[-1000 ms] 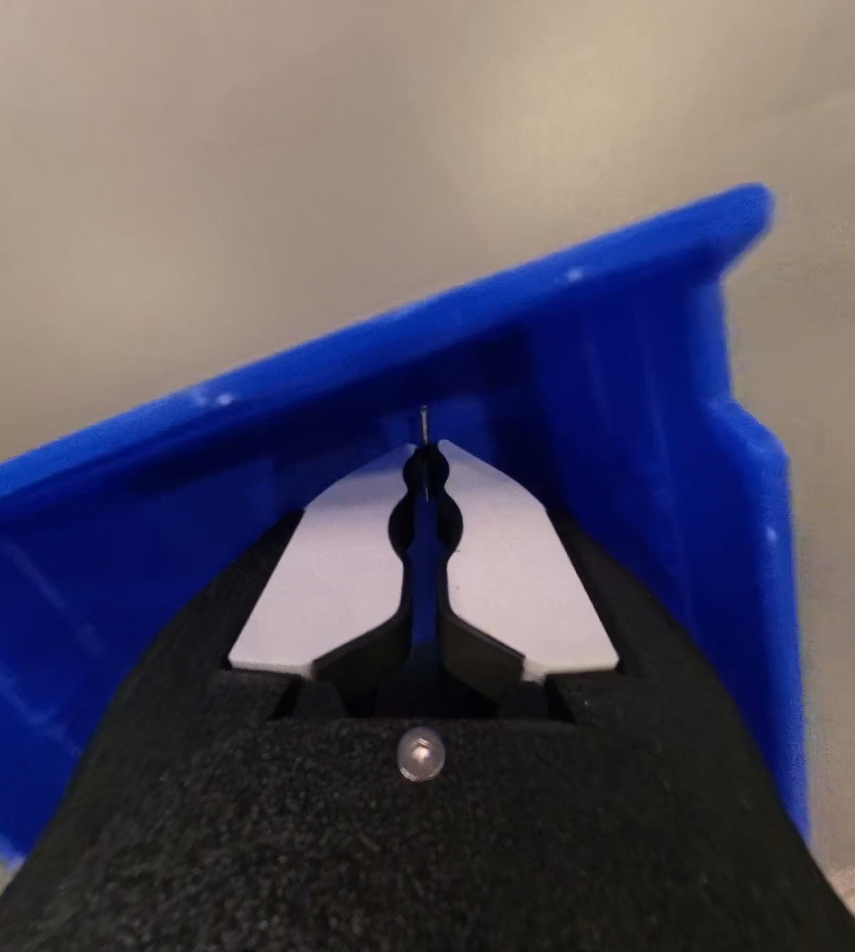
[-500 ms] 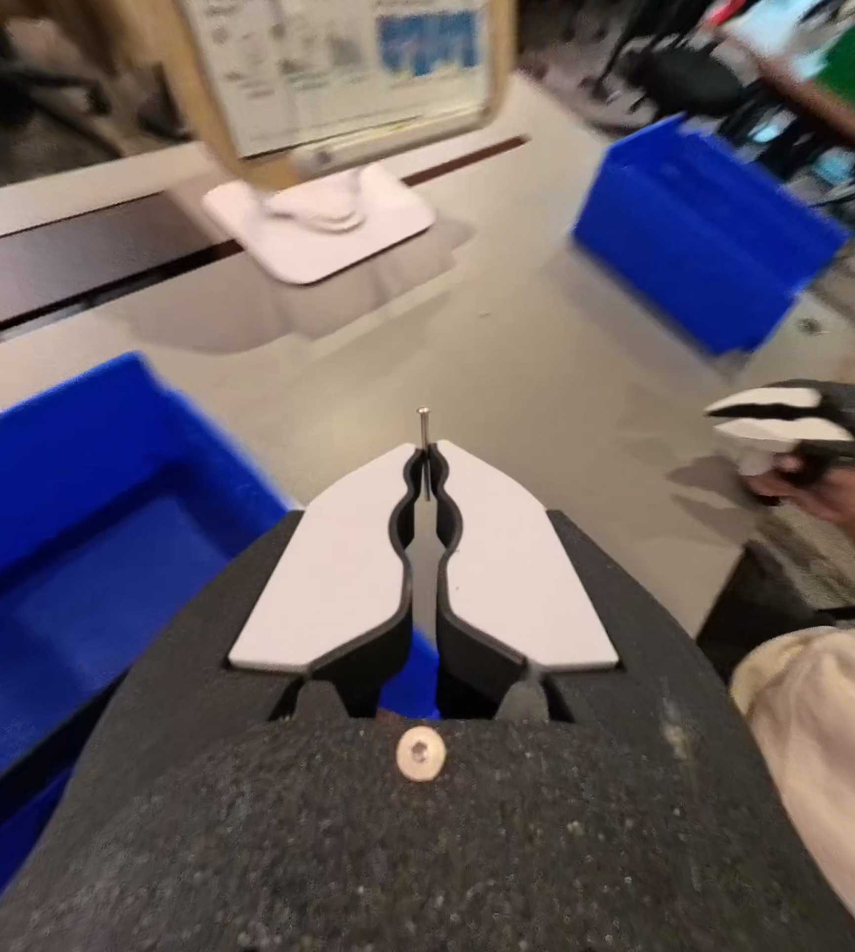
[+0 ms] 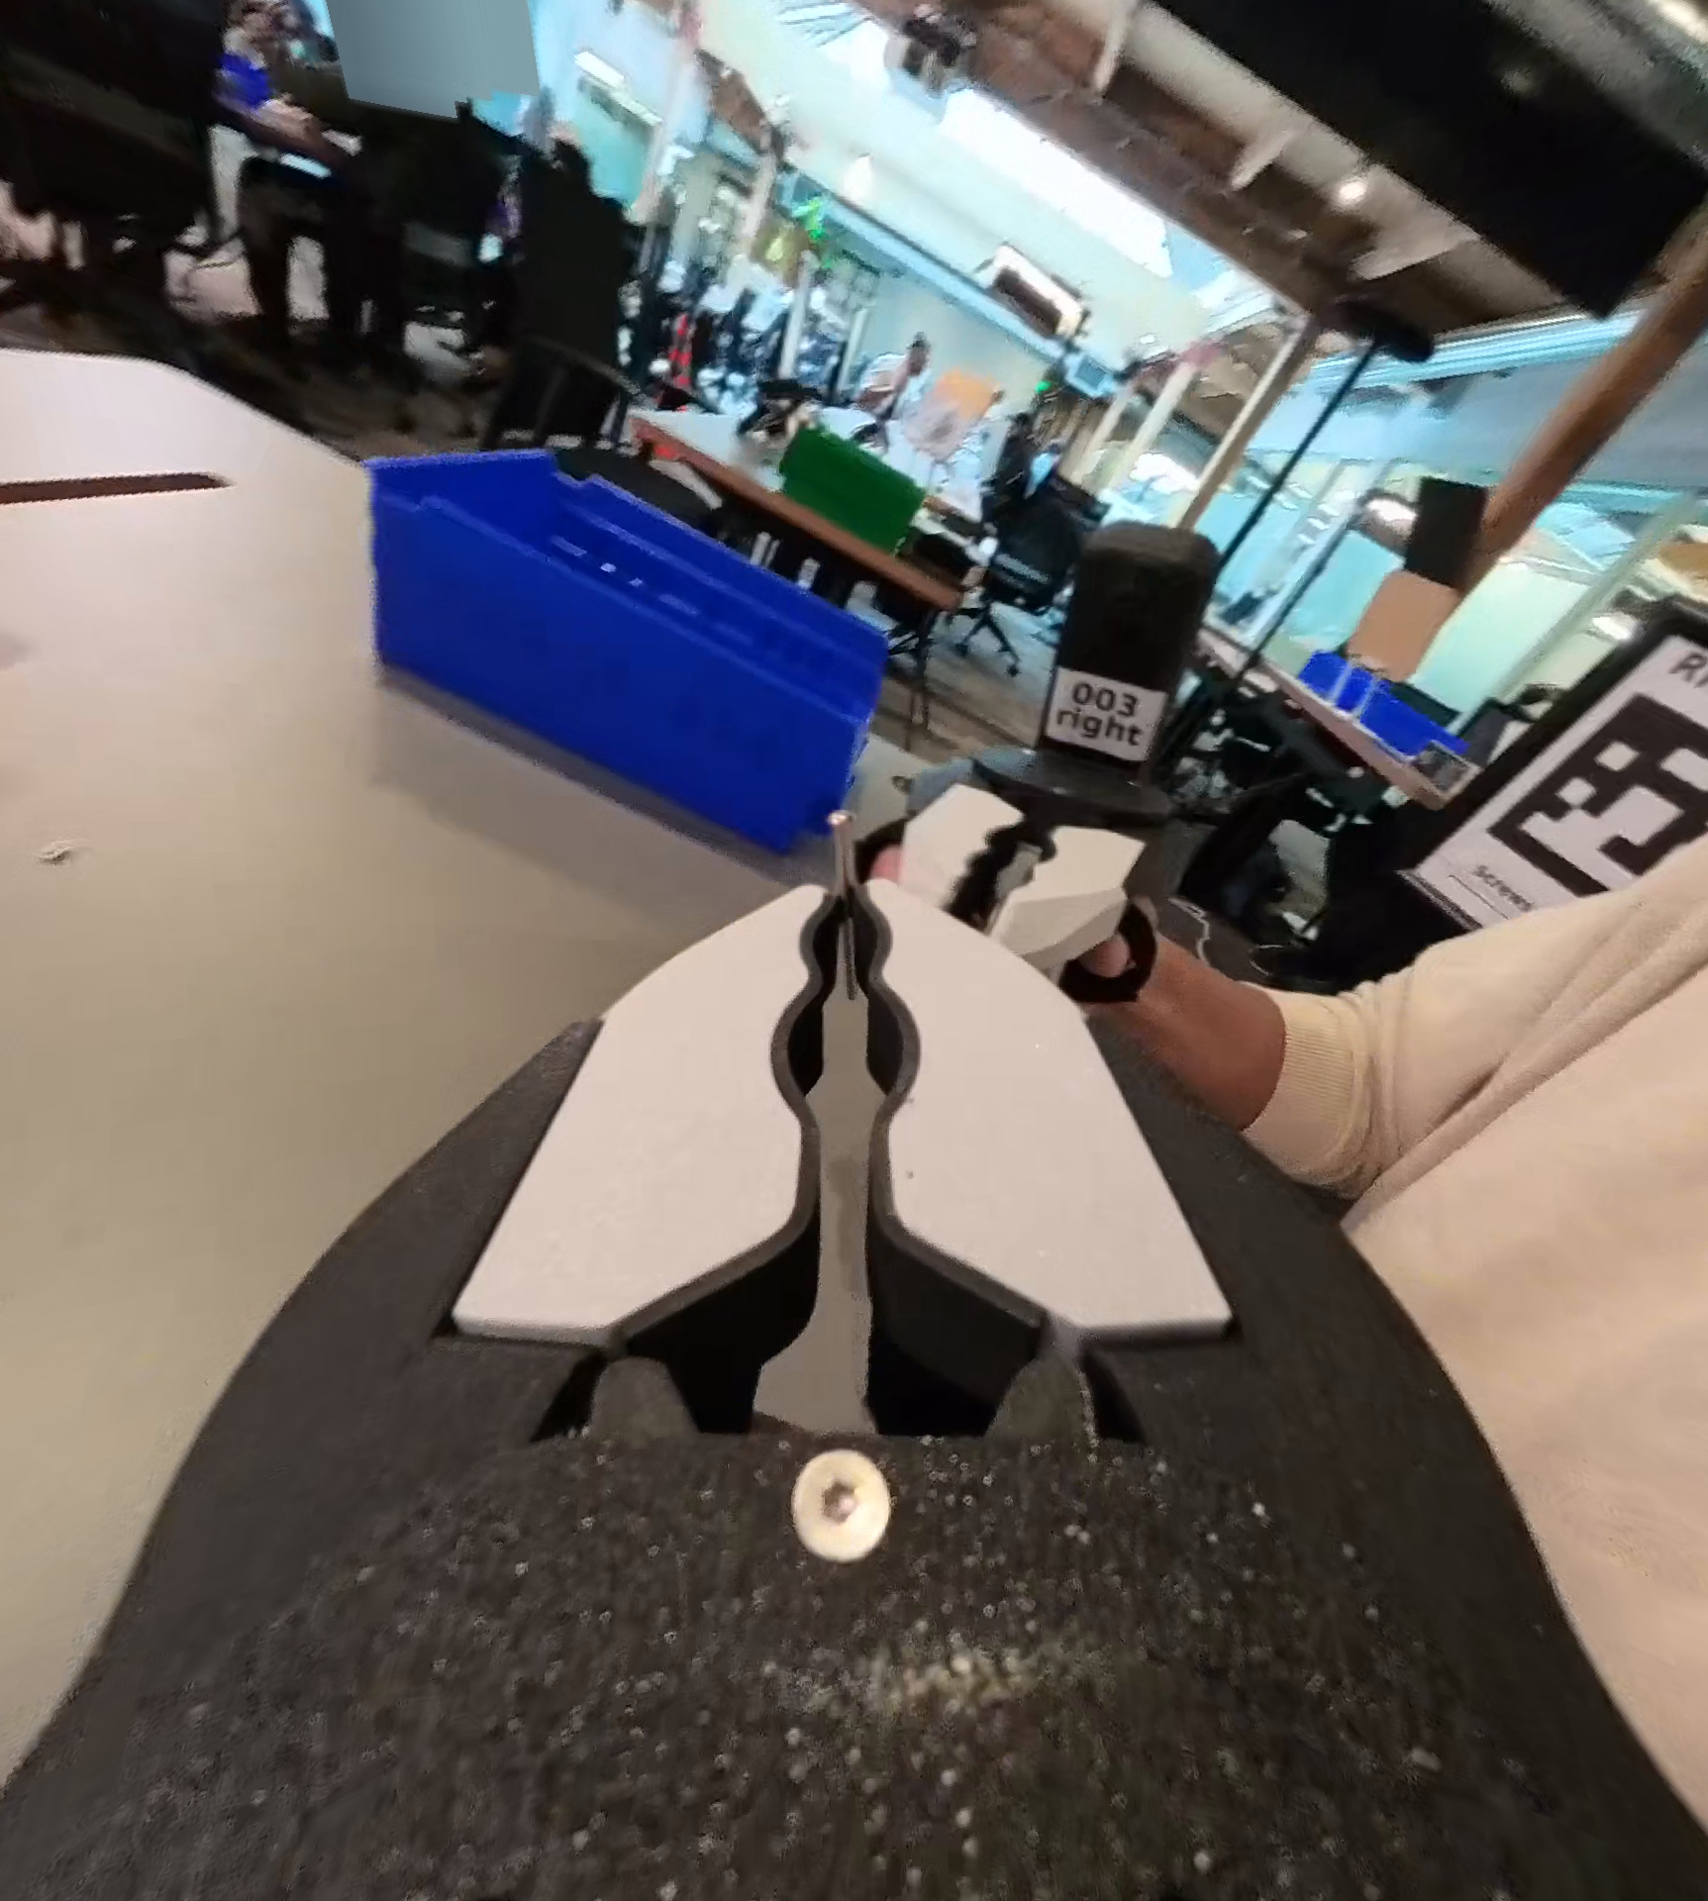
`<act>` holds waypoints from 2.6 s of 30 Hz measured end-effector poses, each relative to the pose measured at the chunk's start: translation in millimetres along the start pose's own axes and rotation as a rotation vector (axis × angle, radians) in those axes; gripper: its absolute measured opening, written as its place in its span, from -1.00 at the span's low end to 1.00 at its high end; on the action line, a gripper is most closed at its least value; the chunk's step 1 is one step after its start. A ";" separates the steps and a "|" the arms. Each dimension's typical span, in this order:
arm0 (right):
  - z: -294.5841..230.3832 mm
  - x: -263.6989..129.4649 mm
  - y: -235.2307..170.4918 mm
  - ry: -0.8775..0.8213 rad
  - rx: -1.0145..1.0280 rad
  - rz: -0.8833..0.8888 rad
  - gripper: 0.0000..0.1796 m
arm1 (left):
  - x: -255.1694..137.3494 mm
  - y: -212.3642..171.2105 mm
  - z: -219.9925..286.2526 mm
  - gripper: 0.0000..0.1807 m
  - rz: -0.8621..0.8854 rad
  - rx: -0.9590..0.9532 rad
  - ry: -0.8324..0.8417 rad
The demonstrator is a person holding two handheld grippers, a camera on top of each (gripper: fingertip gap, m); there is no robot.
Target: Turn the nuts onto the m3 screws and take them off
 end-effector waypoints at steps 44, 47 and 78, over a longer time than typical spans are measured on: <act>11.9 -11.5 -25.8 0.014 -0.101 -0.425 -0.97 | 39.4 -31.0 21.3 -0.80 -0.517 0.611 -0.048; 12.9 -13.5 -24.2 0.004 -0.112 -0.428 -0.97 | 37.2 -31.9 22.6 -0.95 -0.504 0.602 -0.060; 21.6 -25.9 -9.5 -0.078 -0.082 -0.233 -0.70 | 22.2 -49.2 8.0 -0.95 -0.098 0.286 0.034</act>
Point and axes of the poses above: each gripper's, where its closed fingertips meet, x out along the fingers, y out of its top, z = x × y across the jaws, the point moved 1 cm from there along -x, back along the fingers, and after that the axes turned 13 degrees about y, right-handed, at the moved point
